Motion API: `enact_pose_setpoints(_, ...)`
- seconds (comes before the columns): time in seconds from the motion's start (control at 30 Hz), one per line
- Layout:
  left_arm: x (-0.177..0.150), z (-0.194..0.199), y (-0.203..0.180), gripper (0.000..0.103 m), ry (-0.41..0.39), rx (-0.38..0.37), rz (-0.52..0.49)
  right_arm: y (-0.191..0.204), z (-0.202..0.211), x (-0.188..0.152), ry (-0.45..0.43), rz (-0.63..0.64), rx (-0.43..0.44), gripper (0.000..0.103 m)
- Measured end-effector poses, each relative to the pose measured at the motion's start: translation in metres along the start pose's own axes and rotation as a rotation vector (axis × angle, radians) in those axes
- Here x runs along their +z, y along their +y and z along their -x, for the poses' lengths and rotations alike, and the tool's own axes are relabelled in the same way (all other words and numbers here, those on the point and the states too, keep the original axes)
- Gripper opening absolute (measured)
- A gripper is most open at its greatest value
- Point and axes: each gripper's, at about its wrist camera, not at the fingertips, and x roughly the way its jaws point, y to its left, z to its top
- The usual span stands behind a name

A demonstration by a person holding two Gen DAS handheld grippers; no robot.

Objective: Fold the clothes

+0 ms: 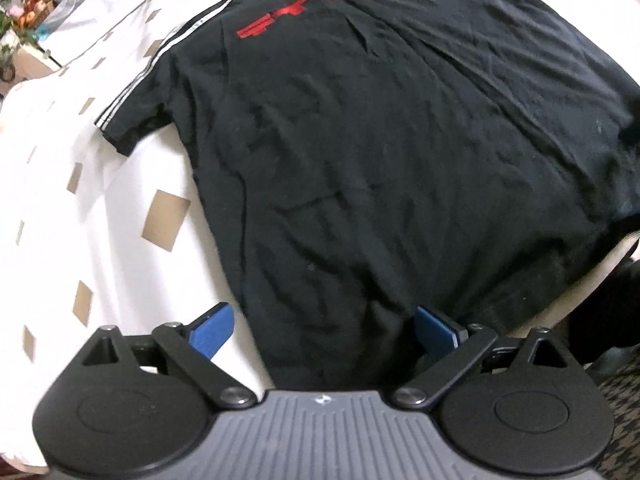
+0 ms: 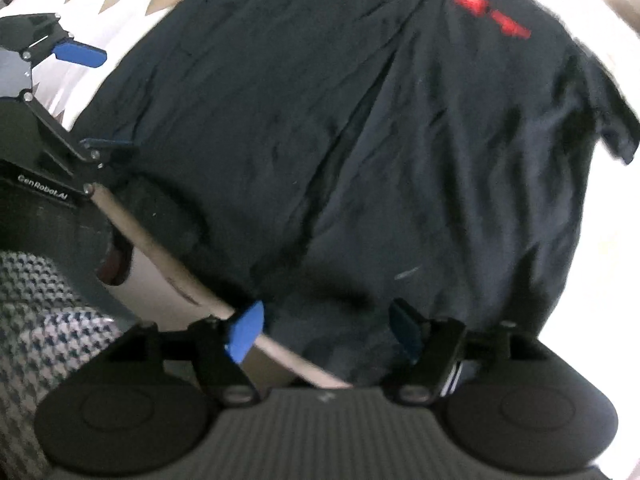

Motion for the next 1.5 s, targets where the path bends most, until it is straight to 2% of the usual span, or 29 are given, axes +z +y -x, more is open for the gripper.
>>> enact_pose_setpoints(0.07,0.003,0.004,0.0,0.097,-0.019,-0.004,-0.008,-0.008,0.009,0.001,-0.044,-0.008,0.015,0.068)
enact_pose_setpoints(0.2,0.016,0.016,0.005,0.097,-0.085,-0.092,0.045,-0.025,0.022,0.008,-0.164,-0.028,0.015,0.069)
enact_pose_setpoints(0.27,0.026,0.017,0.007,0.097,-0.103,-0.104,0.066,-0.028,0.014,0.019,-0.211,-0.039,0.006,0.07)
enact_pose_setpoints(0.4,0.047,0.016,0.012,0.097,-0.127,-0.127,0.107,-0.045,0.006,0.028,-0.242,-0.087,-0.038,0.07)
enact_pose_setpoints(0.57,0.078,0.007,0.017,0.097,-0.115,-0.159,0.146,-0.06,-0.002,0.051,-0.28,-0.155,0.01,0.071)
enact_pose_setpoints(0.77,0.102,-0.01,0.018,0.097,-0.109,-0.153,0.109,-0.075,-0.007,0.058,-0.267,-0.229,0.005,0.073)
enact_pose_setpoints(0.87,0.11,-0.015,0.019,0.097,-0.103,-0.221,0.158,-0.083,-0.009,0.057,-0.282,-0.265,0.019,0.073)
enact_pose_setpoints(0.93,0.114,-0.019,0.016,0.097,-0.1,-0.243,0.163,-0.085,-0.014,0.06,-0.275,-0.265,-0.014,0.074)
enact_pose_setpoints(1.03,0.119,-0.026,0.01,0.097,-0.101,-0.196,0.132,-0.085,-0.023,0.064,-0.254,-0.251,-0.064,0.074)
enact_pose_setpoints(1.23,0.119,-0.038,0.016,0.097,-0.074,-0.211,0.181,-0.091,-0.029,0.065,-0.243,-0.258,-0.08,0.074)
enact_pose_setpoints(1.33,0.119,-0.044,0.017,0.097,-0.051,-0.191,0.197,-0.097,-0.03,0.064,-0.242,-0.277,-0.106,0.077)
enact_pose_setpoints(1.5,0.12,-0.051,0.028,0.097,-0.034,-0.188,0.261,-0.126,-0.031,0.057,-0.211,-0.428,-0.121,0.079)
